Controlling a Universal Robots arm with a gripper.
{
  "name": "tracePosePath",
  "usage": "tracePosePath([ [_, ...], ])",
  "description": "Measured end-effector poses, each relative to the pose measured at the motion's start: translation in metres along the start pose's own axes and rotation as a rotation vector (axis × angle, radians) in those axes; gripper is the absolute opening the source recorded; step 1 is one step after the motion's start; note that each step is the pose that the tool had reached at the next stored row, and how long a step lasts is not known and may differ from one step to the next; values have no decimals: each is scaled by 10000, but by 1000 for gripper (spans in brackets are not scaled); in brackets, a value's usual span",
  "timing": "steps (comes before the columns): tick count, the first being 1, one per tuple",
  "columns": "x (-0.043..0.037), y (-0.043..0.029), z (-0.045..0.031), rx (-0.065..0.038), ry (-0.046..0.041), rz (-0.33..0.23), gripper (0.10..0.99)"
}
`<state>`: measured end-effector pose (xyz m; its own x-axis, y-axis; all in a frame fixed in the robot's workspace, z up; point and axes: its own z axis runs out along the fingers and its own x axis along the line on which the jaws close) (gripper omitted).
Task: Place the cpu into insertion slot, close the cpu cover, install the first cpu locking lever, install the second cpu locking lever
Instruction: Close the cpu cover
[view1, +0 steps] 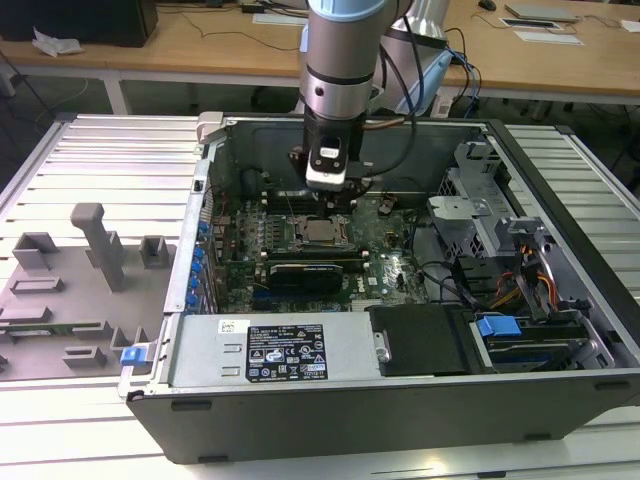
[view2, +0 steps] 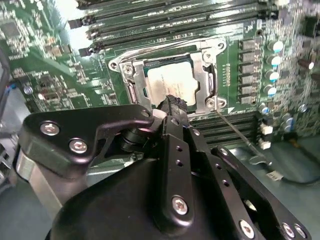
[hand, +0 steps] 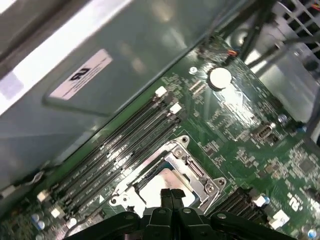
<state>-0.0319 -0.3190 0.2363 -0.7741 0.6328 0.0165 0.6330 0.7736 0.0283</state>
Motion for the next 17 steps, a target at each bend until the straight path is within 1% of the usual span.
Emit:
tracePosePath([
  [3, 0, 0, 0, 12, 21, -724, 106],
  [4, 0, 0, 1, 17, 30, -1056, 106],
  [6, 0, 0, 1, 24, 42, -1486, 106],
  [7, 0, 0, 1, 30, 52, -1842, 106],
  [16, 0, 0, 1, 56, 98, -3443, 106],
  [17, 0, 0, 2, 58, 104, -3724, 106],
])
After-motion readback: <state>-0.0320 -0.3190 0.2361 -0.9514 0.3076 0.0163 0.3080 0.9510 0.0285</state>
